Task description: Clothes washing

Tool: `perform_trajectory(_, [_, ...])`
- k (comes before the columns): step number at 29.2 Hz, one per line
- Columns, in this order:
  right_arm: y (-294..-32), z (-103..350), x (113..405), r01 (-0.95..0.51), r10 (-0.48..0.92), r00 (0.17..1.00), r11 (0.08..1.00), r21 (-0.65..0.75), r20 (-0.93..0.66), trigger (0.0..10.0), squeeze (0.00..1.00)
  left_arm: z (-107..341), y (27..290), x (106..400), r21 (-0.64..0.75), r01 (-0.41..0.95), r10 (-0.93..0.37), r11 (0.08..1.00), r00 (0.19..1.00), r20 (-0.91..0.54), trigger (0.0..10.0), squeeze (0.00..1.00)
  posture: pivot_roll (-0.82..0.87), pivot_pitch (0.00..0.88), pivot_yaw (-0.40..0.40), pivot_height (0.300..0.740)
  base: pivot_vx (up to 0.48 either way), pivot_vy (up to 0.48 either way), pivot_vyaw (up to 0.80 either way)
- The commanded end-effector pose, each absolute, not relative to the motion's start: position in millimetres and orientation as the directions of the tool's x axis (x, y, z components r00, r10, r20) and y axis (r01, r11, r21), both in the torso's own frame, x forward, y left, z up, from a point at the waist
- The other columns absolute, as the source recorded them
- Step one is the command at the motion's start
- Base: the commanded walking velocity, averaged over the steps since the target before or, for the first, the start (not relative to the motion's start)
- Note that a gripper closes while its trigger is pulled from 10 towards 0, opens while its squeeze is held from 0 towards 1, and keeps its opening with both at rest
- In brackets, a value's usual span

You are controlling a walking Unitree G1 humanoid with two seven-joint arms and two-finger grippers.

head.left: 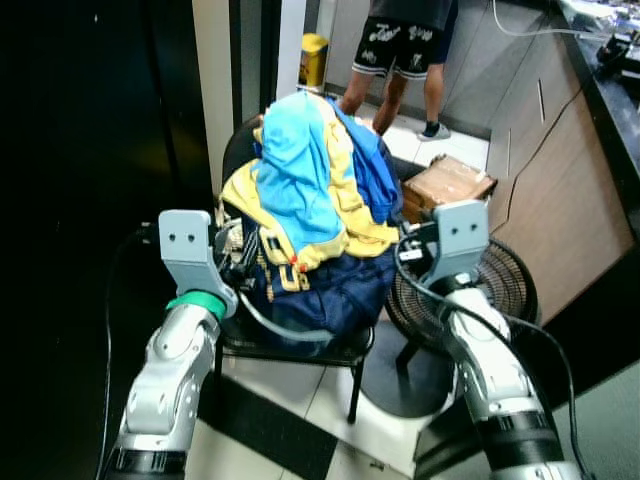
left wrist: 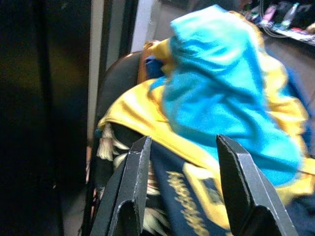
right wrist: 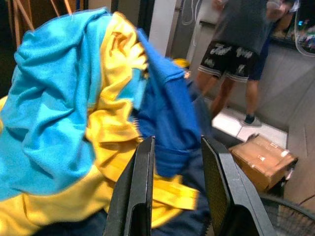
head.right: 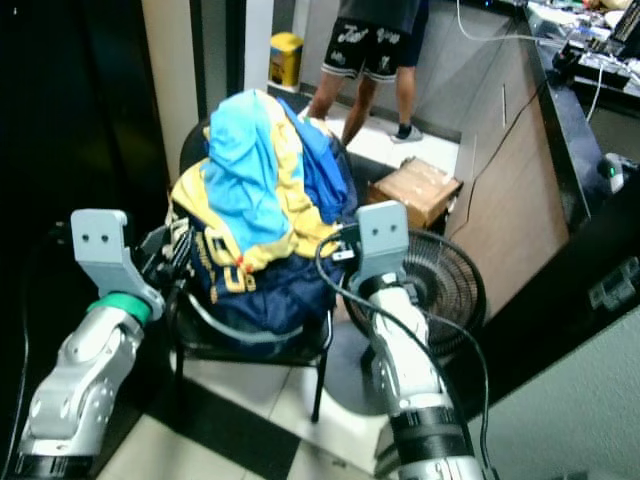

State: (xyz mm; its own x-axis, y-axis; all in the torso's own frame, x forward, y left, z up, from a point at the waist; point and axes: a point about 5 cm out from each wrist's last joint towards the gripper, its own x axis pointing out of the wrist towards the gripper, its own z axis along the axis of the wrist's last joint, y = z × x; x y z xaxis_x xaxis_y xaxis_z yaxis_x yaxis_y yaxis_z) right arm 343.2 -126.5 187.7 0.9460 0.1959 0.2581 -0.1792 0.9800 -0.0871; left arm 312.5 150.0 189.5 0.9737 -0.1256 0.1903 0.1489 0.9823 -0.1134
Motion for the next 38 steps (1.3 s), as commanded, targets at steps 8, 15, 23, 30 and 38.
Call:
perform_trajectory(8, [-132.9, 184.2, 342.6, -0.152, 0.169, 0.949, 0.985, -0.084, 0.268, 10.0, 0.00, 187.6, 146.3, 316.7, -0.113, 0.168, -0.146, 0.979, 0.972, 0.182, 10.0, 0.00, 0.06, 0.028, -0.048, 0.740, 0.366, 0.000, -0.50])
perform_trajectory(15, [-133.7, 200.7, 347.5, -0.187, 0.161, 0.928, 0.981, 0.046, 0.336, 10.0, 0.00, 188.1, 142.6, 316.2, -0.156, 0.165, -0.134, 0.974, 0.972, 0.191, 10.0, 0.00, 0.05, 0.023, -0.044, 0.740, 0.050, 0.000, 0.00])
perform_trajectory(23, [-113.6, 229.0, 361.7, -0.375, 0.286, 0.873, 0.912, 0.168, 0.395, 10.0, 0.00, 188.3, 144.0, 316.6, -0.152, 0.144, -0.112, 0.978, 0.973, 0.201, 10.0, 0.00, 0.05, 0.028, -0.046, 0.740, 0.000, 0.000, 0.00])
perform_trajectory(30, [-74.1, 202.0, 365.6, -0.619, 0.617, 0.774, 0.785, -0.038, 0.144, 10.0, 1.00, 185.5, 142.5, 313.4, -0.133, 0.157, -0.130, 0.979, 0.972, 0.196, 10.0, 0.00, 0.05, 0.037, -0.052, 0.740, 0.000, 0.000, 0.00])
perform_trajectory(38, [-61.7, 204.9, 378.5, -0.628, 0.617, 0.777, 0.774, 0.082, 0.126, 10.0, 1.00, 183.7, 147.8, 307.2, -0.138, 0.157, -0.131, 0.978, 0.974, 0.185, 10.0, 0.00, 0.06, 0.079, -0.059, 0.740, 0.000, 0.000, 0.00])
